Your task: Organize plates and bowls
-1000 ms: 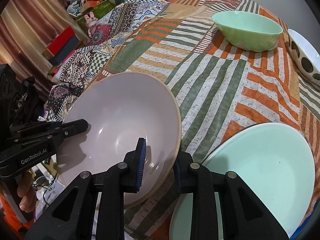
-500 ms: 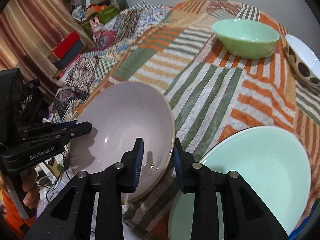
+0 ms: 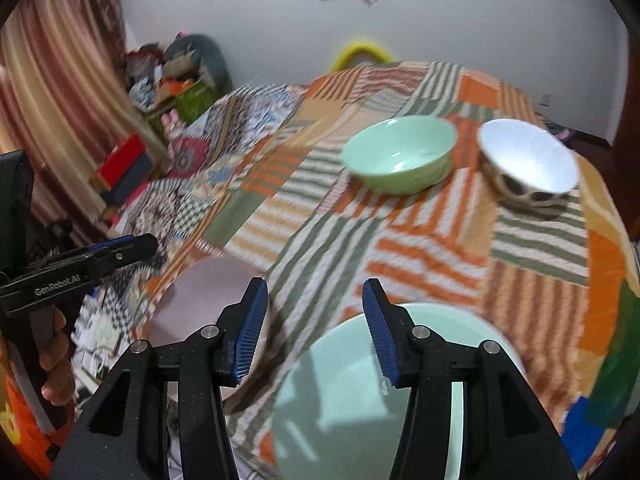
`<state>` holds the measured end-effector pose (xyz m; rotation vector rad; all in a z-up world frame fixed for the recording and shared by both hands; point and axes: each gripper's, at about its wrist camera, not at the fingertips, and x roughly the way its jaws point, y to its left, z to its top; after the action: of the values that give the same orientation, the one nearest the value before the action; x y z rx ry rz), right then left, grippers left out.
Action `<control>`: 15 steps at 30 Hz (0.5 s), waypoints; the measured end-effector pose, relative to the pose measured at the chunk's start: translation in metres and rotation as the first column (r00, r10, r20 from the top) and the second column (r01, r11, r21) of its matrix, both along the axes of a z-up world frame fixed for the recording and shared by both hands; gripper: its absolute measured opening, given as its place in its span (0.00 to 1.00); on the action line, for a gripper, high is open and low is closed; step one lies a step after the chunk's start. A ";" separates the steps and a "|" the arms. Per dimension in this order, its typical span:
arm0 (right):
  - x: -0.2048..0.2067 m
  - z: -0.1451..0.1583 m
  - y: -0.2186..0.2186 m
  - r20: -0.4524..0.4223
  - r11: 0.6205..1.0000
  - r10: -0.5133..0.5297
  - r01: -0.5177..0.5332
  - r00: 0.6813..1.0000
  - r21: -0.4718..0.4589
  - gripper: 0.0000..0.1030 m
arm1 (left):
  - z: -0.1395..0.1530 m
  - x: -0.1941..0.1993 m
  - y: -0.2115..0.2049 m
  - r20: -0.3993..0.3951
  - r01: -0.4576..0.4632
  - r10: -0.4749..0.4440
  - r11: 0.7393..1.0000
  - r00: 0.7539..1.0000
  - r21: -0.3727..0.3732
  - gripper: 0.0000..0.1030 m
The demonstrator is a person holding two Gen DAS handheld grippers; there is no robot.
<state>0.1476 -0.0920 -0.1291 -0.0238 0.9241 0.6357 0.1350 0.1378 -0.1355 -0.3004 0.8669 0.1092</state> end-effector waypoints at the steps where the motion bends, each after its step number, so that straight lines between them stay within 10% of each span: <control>1: 0.003 0.002 -0.006 0.009 1.000 -0.021 0.021 1.000 0.005 0.49 | 0.004 0.007 -0.005 0.007 0.011 -0.011 1.000 1.000 0.006 0.51; 15: 0.058 0.023 -0.052 0.071 0.984 -0.176 0.174 0.982 0.035 0.52 | 0.017 0.112 -0.030 0.009 0.092 -0.092 0.996 0.996 -0.003 0.63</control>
<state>0.2055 -0.1445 -0.1057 0.0588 0.8350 0.4819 0.2474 0.1073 -0.1188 -0.2636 0.8706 0.0205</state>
